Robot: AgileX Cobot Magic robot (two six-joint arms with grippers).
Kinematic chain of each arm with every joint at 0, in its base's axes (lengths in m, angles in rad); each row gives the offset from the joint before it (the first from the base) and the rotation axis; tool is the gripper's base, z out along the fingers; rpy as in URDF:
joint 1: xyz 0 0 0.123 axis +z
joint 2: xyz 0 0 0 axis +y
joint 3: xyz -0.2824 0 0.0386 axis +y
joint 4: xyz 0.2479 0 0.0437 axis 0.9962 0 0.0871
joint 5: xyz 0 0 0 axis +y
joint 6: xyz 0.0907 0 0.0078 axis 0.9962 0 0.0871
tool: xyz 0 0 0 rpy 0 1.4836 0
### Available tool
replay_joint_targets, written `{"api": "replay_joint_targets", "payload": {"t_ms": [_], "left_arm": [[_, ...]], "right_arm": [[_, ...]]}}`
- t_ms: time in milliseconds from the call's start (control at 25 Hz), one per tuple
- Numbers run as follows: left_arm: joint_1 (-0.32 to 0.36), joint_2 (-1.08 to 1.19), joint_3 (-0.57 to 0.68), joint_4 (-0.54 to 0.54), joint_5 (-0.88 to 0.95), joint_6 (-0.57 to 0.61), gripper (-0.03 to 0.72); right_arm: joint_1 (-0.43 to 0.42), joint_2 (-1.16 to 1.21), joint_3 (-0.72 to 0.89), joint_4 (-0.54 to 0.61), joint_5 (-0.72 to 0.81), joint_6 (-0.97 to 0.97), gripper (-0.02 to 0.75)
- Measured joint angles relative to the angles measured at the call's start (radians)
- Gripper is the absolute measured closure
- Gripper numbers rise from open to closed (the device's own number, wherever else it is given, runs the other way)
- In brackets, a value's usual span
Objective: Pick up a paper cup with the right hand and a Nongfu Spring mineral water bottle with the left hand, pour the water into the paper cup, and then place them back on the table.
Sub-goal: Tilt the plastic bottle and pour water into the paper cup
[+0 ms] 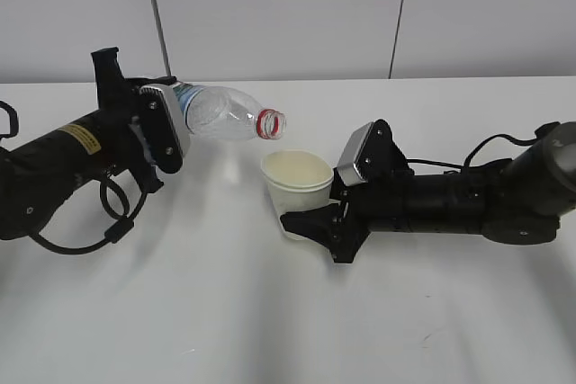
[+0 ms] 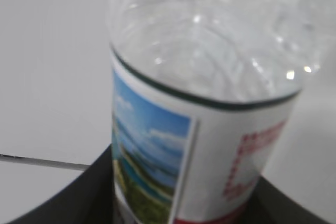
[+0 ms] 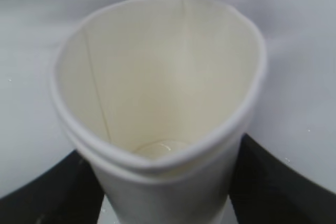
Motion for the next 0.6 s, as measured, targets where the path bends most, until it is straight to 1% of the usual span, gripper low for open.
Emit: {"api": "replay_joint_targets", "payload": {"t_ms": [440,600], "left_arm": [[0.0,0.0,0.0,0.0,-0.027,0.099,0.336],[0.0,0.0,0.0,0.0,-0.027,0.12,0.336]], "right_arm": [[0.0,0.0,-0.006,-0.02,0.0,0.008,0.248],[0.0,0.0,-0.016,-0.061,0.0,0.039,0.248]]}}
